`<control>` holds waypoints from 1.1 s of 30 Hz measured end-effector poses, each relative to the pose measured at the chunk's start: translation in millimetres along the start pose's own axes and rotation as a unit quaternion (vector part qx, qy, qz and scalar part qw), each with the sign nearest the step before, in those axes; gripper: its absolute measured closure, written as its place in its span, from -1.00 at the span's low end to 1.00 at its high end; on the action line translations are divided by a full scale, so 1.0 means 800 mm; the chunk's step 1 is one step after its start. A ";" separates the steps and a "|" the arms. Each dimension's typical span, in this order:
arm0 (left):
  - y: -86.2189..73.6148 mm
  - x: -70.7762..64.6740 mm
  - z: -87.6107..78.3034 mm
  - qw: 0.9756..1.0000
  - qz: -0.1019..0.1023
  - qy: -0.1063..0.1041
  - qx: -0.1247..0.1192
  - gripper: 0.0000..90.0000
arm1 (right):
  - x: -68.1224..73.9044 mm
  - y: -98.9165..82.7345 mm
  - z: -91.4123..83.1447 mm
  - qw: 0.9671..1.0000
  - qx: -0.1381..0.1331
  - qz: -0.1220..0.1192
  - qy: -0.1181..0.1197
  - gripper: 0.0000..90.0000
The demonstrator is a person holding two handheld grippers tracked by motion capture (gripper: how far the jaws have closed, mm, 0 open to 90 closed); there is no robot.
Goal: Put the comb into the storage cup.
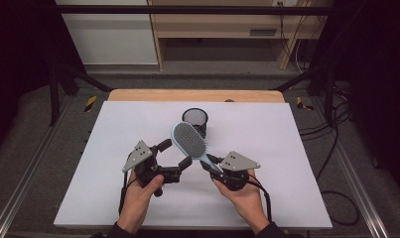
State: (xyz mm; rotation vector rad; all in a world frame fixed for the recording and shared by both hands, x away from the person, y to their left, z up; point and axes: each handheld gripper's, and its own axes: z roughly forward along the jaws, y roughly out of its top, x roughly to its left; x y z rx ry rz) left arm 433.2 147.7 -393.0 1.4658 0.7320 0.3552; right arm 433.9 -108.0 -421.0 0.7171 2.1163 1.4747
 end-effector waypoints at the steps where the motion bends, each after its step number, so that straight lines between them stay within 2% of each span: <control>1: 0.000 0.000 0.000 1.000 0.000 0.000 0.000 -0.93 | 0.001 0.000 0.000 1.000 0.000 0.000 0.000 0.54; 18: -0.001 0.005 -0.001 1.000 -0.020 0.002 -0.003 -0.92 | 0.014 0.002 0.005 1.000 -0.011 -0.005 0.012 0.54; 23: -0.003 0.008 -0.001 0.999 -0.034 0.003 -0.005 -0.91 | 0.021 0.003 0.008 1.000 -0.012 -0.009 0.017 0.54; 28: -0.005 0.010 -0.001 0.999 -0.038 0.007 -0.004 -0.85 | 0.029 0.003 0.013 1.000 -0.013 -0.013 0.021 0.54; 33: -0.005 0.012 -0.002 0.999 -0.051 0.009 -0.012 -0.77 | 0.038 0.003 0.019 0.999 -0.015 -0.017 0.024 0.54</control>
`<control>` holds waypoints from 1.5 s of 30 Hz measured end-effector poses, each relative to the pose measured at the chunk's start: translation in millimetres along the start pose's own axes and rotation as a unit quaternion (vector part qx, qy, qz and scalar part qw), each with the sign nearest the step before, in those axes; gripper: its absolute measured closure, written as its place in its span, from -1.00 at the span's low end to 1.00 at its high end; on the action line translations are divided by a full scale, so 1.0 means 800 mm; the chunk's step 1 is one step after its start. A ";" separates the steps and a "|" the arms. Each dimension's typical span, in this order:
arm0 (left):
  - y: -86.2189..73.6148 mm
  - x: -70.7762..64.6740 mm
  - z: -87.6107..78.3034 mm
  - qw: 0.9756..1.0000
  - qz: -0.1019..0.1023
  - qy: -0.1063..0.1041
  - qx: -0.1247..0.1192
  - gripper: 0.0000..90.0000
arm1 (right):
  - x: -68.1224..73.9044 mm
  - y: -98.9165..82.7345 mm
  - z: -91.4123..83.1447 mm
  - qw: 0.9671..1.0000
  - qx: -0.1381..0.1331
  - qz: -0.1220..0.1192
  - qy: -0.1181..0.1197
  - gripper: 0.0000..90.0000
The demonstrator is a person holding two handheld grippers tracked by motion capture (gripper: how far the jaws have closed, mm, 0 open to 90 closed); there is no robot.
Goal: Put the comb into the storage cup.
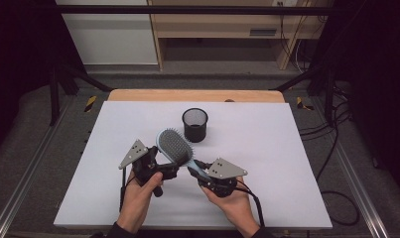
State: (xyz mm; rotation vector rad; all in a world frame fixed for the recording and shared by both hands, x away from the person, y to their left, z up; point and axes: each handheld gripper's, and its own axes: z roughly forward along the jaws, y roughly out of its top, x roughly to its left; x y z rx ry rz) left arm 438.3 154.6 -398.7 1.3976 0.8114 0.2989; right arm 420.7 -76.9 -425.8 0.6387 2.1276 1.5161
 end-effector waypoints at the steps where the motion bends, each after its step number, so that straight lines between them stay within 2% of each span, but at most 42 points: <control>1: 0.000 0.000 0.000 1.000 -0.001 0.002 -0.002 -0.75 | 0.001 0.000 0.001 1.000 -0.001 0.000 -0.001 0.54; 8: -0.001 0.003 -0.002 1.000 -0.013 0.008 -0.007 -0.52 | 0.003 -0.001 0.004 1.000 -0.004 0.001 -0.006 0.54; 9: -0.002 0.004 -0.003 1.000 -0.020 0.015 -0.006 -0.48 | 0.004 -0.001 0.005 1.000 -0.004 0.002 -0.007 0.54; 11: -0.003 0.005 -0.004 1.000 -0.020 0.020 -0.004 -0.37 | 0.004 -0.001 0.005 1.000 -0.003 0.003 -0.006 0.54; 12: -0.003 0.006 -0.005 0.999 -0.028 0.028 0.000 -0.34 | 0.005 -0.003 0.007 1.000 -0.002 0.004 -0.006 0.54; 15: -0.004 0.007 -0.005 0.999 -0.034 0.035 0.002 -0.30 | 0.008 -0.004 0.009 1.000 0.001 0.005 -0.005 0.54; 20: -0.003 0.009 -0.008 0.998 -0.064 0.026 -0.007 -0.18 | 0.011 -0.004 0.011 1.000 0.004 0.003 -0.007 0.54; 29: -0.001 0.002 -0.009 0.997 -0.072 0.022 -0.014 -0.06 | 0.012 -0.006 0.011 1.000 0.007 0.007 -0.006 0.54; 30: 0.000 0.001 -0.010 0.996 -0.080 0.022 -0.019 -0.04 | 0.013 -0.005 0.012 1.000 0.005 0.006 -0.006 0.54; 34: -0.001 0.002 -0.011 0.996 -0.085 0.021 -0.019 0.03 | 0.014 -0.005 0.014 1.000 0.007 0.007 -0.005 0.54; 39: -0.004 0.006 -0.014 0.994 -0.104 0.019 -0.025 0.07 | 0.016 -0.005 0.016 1.000 0.014 0.007 -0.006 0.54; 45: -0.005 0.008 -0.013 0.994 -0.107 0.018 -0.020 0.10 | 0.018 -0.006 0.019 1.000 0.017 0.011 -0.006 0.54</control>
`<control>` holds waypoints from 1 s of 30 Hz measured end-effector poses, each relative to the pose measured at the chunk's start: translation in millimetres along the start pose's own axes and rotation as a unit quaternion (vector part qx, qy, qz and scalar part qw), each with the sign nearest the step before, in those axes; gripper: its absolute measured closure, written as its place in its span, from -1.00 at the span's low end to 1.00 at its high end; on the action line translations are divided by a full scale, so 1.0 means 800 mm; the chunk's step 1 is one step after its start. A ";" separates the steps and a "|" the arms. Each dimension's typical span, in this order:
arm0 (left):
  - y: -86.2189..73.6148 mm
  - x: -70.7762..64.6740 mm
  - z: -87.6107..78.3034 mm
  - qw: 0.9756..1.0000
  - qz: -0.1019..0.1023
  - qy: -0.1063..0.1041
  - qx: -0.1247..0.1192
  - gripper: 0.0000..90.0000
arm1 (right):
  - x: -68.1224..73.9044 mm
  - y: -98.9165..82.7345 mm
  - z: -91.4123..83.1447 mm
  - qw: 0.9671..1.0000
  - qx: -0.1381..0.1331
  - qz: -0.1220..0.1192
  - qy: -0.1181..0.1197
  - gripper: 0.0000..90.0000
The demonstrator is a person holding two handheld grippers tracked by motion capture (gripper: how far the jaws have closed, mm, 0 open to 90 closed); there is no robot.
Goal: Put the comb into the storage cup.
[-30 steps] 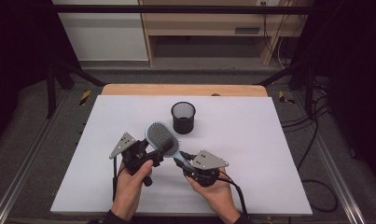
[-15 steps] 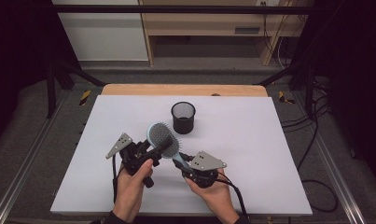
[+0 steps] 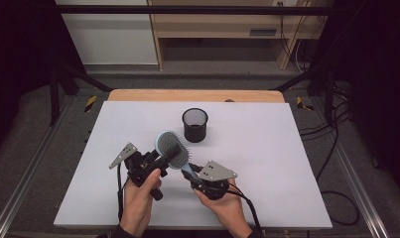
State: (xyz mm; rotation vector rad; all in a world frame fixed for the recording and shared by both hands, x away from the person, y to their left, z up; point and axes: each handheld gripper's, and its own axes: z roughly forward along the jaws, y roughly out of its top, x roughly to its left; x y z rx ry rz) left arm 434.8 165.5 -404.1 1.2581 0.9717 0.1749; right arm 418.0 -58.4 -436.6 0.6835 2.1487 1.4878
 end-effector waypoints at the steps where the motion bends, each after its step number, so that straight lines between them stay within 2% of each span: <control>1: -0.001 -0.001 0.001 1.000 0.000 0.000 0.001 0.11 | 0.000 -0.002 -0.001 1.000 0.002 0.002 -0.002 0.54; 6: -0.003 -0.003 0.004 1.000 0.008 -0.008 0.003 0.13 | -0.002 -0.003 -0.003 1.000 0.007 0.003 -0.003 0.54; 10: -0.005 -0.001 0.001 1.000 0.002 -0.009 -0.001 0.15 | -0.002 -0.004 -0.001 1.000 0.009 0.006 0.000 0.54; 25: -0.005 -0.006 0.003 1.000 0.014 -0.018 0.001 0.17 | -0.003 -0.004 -0.002 1.000 0.013 0.003 -0.002 0.54; 30: -0.008 -0.004 0.003 1.000 0.012 -0.017 0.002 0.18 | -0.003 -0.006 -0.001 1.000 0.016 0.003 -0.004 0.54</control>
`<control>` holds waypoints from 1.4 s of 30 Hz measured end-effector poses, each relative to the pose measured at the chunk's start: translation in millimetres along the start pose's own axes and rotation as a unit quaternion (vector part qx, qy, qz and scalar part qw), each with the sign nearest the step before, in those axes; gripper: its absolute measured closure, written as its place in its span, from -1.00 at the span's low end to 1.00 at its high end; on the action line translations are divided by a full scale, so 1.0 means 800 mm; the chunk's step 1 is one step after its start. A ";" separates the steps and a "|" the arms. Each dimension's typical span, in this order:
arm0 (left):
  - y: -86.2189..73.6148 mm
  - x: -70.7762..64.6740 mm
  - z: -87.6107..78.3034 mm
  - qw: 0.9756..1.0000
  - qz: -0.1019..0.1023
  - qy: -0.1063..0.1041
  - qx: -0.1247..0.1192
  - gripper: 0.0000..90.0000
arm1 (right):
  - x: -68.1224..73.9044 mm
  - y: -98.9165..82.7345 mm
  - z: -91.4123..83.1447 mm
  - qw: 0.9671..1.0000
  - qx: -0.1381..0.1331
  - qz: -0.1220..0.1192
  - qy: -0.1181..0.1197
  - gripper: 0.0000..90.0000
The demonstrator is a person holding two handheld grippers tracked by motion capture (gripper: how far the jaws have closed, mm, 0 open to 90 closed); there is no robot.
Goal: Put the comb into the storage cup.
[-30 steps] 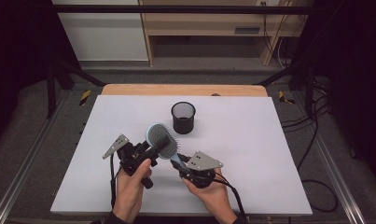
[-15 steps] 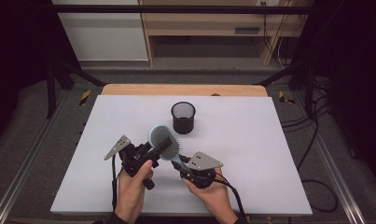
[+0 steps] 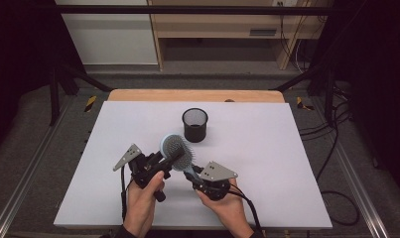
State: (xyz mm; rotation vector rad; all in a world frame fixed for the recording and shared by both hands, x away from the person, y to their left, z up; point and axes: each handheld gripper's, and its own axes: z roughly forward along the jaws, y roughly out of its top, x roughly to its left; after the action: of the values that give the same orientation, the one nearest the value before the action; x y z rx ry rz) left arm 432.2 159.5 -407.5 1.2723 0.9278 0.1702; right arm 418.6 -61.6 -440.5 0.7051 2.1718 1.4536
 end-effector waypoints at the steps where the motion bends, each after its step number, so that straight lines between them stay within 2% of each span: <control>1: 0.000 0.000 0.000 1.000 -0.001 0.000 -0.001 0.18 | 0.000 0.000 0.000 1.000 0.000 0.000 0.000 0.54; 4: 0.001 0.000 0.000 1.000 -0.004 -0.003 -0.006 0.18 | -0.001 0.002 -0.001 1.000 -0.002 0.000 0.001 0.54; 14: 0.001 -0.003 0.001 1.000 0.007 -0.004 -0.003 0.18 | -0.002 0.001 -0.002 1.000 -0.003 0.002 0.001 0.54; 26: 0.000 -0.001 0.001 1.000 0.006 -0.004 -0.001 0.18 | -0.001 -0.001 -0.001 1.000 -0.002 0.003 0.002 0.53; 30: -0.001 -0.001 0.001 1.000 0.006 -0.005 -0.003 0.18 | -0.002 -0.001 0.000 1.000 -0.004 0.002 0.006 0.43; 35: -0.002 0.001 0.000 1.000 0.003 -0.005 -0.005 0.17 | -0.004 -0.001 0.000 1.000 0.000 0.011 -0.004 0.14; 42: 0.002 0.004 -0.003 1.000 0.001 -0.002 -0.014 0.17 | -0.008 -0.001 -0.002 1.000 -0.001 0.017 -0.010 0.03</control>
State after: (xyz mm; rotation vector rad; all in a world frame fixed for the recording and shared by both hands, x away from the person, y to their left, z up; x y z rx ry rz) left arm 433.2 164.0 -407.7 1.2477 0.9189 0.1817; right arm 422.1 -66.9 -440.3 0.7574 2.1519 1.4593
